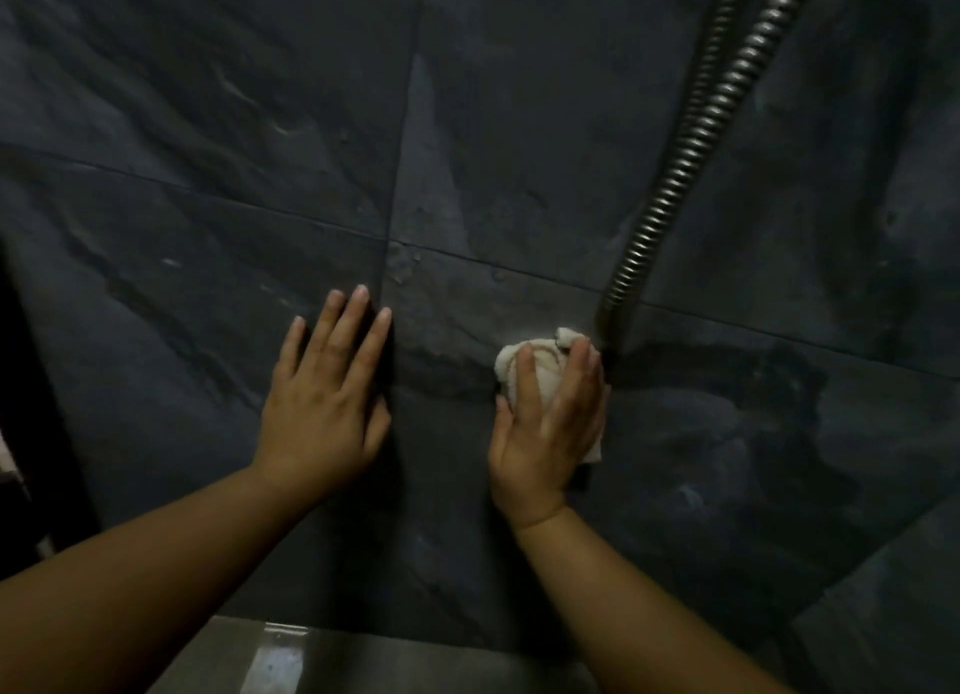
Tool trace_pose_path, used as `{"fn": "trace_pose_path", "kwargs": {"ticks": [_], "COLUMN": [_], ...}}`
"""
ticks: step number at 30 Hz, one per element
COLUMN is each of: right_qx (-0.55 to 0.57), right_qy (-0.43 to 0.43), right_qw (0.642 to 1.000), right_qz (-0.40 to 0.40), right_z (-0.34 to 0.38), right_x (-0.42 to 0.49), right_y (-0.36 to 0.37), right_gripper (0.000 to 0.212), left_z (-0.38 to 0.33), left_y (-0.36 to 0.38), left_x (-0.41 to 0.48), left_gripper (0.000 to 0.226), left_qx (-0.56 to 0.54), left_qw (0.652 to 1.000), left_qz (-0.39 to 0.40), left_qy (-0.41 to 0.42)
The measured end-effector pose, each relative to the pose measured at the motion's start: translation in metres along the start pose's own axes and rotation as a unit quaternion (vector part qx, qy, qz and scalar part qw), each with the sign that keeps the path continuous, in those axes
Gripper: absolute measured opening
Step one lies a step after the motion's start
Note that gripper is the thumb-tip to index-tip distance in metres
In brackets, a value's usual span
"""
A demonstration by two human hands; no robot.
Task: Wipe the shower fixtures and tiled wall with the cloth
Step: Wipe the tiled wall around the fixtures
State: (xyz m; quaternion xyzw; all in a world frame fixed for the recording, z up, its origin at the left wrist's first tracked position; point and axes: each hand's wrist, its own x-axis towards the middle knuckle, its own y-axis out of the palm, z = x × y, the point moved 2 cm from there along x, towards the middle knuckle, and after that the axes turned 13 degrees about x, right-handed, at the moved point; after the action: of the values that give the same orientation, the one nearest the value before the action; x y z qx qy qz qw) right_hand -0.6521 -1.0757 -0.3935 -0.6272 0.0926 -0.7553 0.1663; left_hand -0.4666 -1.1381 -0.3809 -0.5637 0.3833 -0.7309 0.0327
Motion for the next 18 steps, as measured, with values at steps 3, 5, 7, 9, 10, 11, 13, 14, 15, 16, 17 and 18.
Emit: {"fn": "trace_pose_path", "kwargs": {"ticks": [3,5,7,9,10,11,13,14,15,16,17,18], "right_qx": [0.002,0.036,0.068,0.063,0.051,0.037,0.016,0.007,-0.006,-0.020,-0.034,-0.049], "right_qy": [-0.013,-0.044,-0.079,-0.091,-0.096,-0.117,-0.194,-0.229,-0.257,-0.283,-0.310,-0.337], "right_qw": [1.000,0.998,0.994,0.993,0.993,0.992,0.981,0.972,0.964,0.954,0.942,0.928], "right_qz": [-0.027,-0.022,-0.024,-0.041,-0.045,-0.036,0.012,0.041,0.070,0.097,0.123,0.152], "right_z": [0.040,0.073,0.113,0.142,0.145,0.145,0.136,0.129,0.122,0.116,0.113,0.106], "right_x": [0.016,0.045,0.082,0.108,0.113,0.111,0.098,0.088,0.078,0.067,0.057,0.047], "right_y": [0.015,0.023,0.033,0.039,0.040,0.043,0.048,0.050,0.051,0.052,0.053,0.053], "right_gripper": [0.055,0.050,0.048,0.048,0.049,0.051,0.053,0.054,0.055,0.058,0.064,0.068], "left_z": [0.023,0.031,0.043,0.059,0.064,0.071,0.082,0.085,0.087,0.089,0.092,0.093], "left_y": [-0.003,-0.006,-0.008,-0.007,-0.006,-0.006,-0.004,-0.002,-0.001,-0.002,-0.004,-0.006], "left_x": [-0.004,-0.005,-0.006,-0.006,-0.006,-0.007,-0.011,-0.013,-0.016,-0.020,-0.024,-0.028], "left_gripper": [0.072,0.071,0.069,0.068,0.068,0.069,0.070,0.070,0.070,0.070,0.070,0.069], "left_qx": [-0.082,-0.130,-0.144,-0.118,-0.104,-0.098,-0.099,-0.100,-0.101,-0.101,-0.096,-0.089], "left_qw": [0.996,0.989,0.987,0.992,0.993,0.992,0.988,0.986,0.985,0.983,0.981,0.979], "left_qz": [-0.027,-0.035,-0.042,-0.051,-0.052,-0.049,-0.043,-0.038,-0.030,-0.019,-0.012,-0.005], "left_qy": [0.039,0.056,0.055,0.005,-0.028,-0.060,-0.114,-0.128,-0.137,-0.149,-0.167,-0.184]}}
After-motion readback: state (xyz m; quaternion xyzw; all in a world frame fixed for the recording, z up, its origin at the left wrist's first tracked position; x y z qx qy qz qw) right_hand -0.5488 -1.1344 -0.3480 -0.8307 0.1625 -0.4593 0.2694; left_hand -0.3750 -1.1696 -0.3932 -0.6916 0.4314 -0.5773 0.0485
